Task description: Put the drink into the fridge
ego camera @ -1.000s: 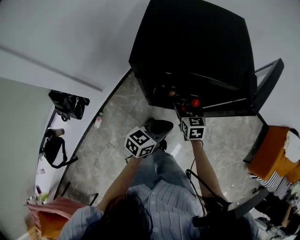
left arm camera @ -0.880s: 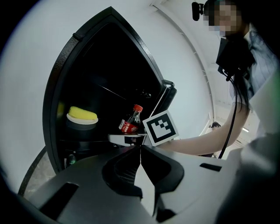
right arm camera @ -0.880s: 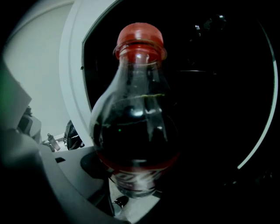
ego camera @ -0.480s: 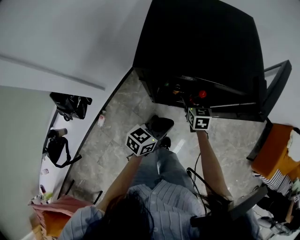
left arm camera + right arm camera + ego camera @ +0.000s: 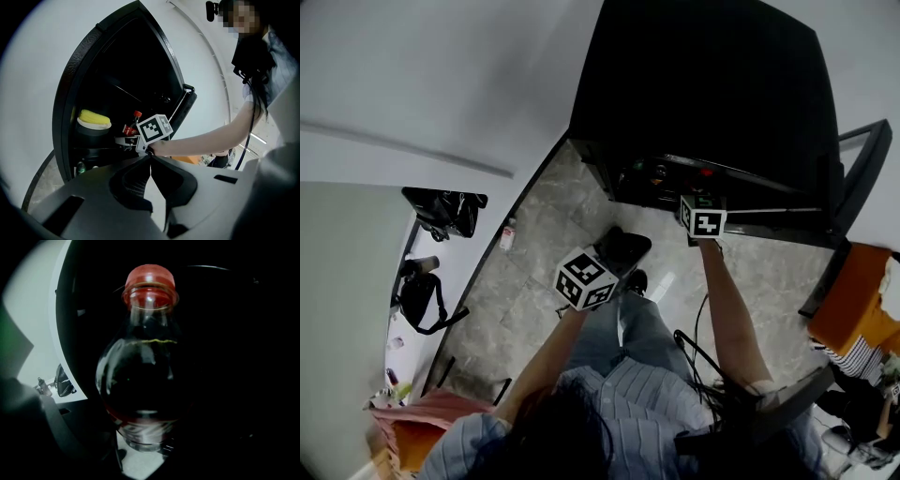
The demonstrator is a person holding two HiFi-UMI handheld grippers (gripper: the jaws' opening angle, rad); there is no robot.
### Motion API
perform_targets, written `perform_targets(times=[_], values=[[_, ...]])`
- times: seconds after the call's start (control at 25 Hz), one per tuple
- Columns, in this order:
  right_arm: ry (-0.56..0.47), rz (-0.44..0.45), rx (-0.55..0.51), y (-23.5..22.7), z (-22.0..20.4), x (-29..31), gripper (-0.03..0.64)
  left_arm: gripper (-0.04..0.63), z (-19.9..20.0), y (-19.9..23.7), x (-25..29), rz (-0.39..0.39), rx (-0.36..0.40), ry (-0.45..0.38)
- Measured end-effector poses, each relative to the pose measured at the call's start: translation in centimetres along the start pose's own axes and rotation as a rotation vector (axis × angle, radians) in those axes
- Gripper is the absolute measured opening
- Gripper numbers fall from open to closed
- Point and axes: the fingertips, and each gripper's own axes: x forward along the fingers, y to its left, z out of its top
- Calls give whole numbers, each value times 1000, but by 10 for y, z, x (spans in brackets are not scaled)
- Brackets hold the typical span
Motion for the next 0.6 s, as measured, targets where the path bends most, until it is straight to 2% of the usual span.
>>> perform_targets(times=[0.6], values=[[-60,-35,-41,-12,11,17,302,9,-12,7,-5,28,-30,5]])
